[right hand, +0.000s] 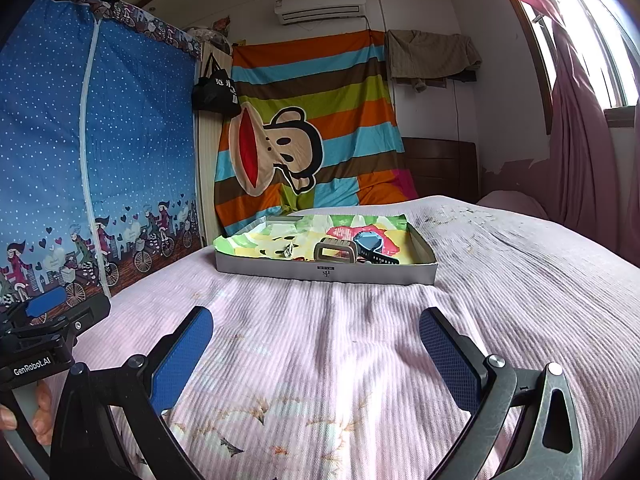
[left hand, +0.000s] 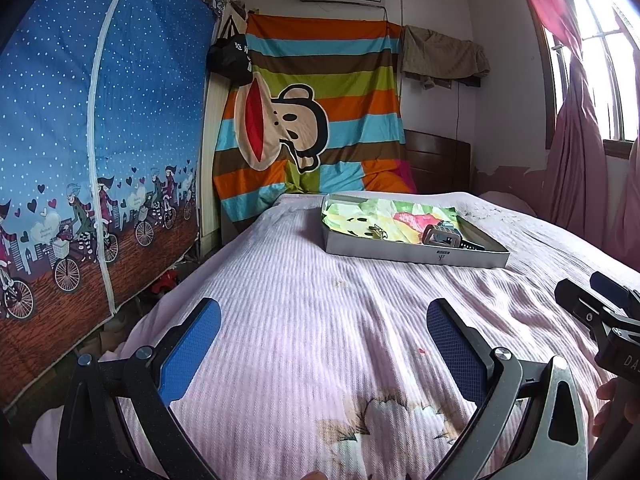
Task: Organize jewelry
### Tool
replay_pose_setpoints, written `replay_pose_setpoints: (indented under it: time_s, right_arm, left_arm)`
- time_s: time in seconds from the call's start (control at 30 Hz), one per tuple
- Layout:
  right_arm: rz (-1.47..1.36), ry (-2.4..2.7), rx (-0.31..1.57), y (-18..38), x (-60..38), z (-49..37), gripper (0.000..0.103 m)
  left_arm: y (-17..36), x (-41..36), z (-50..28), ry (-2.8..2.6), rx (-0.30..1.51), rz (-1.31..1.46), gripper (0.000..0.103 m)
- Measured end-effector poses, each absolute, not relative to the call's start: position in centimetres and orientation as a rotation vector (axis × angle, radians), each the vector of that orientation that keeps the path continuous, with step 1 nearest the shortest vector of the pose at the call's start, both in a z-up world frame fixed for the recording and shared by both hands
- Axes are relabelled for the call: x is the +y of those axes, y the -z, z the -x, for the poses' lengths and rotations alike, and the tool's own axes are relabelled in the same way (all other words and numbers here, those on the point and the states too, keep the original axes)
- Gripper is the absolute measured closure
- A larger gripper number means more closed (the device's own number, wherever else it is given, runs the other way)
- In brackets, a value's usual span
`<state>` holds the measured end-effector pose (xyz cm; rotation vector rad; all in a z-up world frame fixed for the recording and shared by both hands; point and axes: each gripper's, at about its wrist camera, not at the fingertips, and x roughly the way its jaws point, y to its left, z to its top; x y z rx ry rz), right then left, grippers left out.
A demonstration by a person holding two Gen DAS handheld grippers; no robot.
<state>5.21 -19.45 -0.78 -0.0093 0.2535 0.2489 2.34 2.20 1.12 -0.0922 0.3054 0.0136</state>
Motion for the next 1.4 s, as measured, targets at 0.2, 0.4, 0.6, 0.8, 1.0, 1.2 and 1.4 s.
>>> replay_pose_setpoints:
  time_s: [0.2,0.4,0.6,0.8,1.0,1.2,1.4]
  right_arm:
    - [0.010,-0.249,0.253,0.77,-19.44,-5.20,0.000]
    - [0.010,-0.248,0.253,0.76,-19.42,-5.18,0.000]
    - [0.009,-0.249,0.254,0.74,-19.43,-5.19,0.000]
    - [0.010,-0.248,0.254,0.73,-19.44,-5.20,0.000]
    - [0.010,-0.248,0.256,0.76,-19.37,-5.12,0.000]
    - [0.009,-0.244,0.255,0.89,-19.34,-5.03,0.000]
    - [0.008,-0.248,0.252,0.93,-19.39,-4.99,0.000]
  left_arm:
    - [-1.15,2.38,-2.35,-0.014,0.305,0.096,0.002]
    - [-1.14,2.43,-2.38,-0.013,0.304,0.098,0.002]
    - [-1.13,2.43,-2.37,-0.013,0.304,0.098,0.002]
    - [-1.12,2.44,-2.36,-0.013,0.304,0.098,0.002]
    - [-1.19,2.47,-2.32,-0.010,0.305,0.100,0.002]
    - [-1.21,2.38,-2.28,-0.011,0.304,0.096,0.002]
    - [-1.23,2.52,-2.24,-0.013,0.303,0.097,0.002]
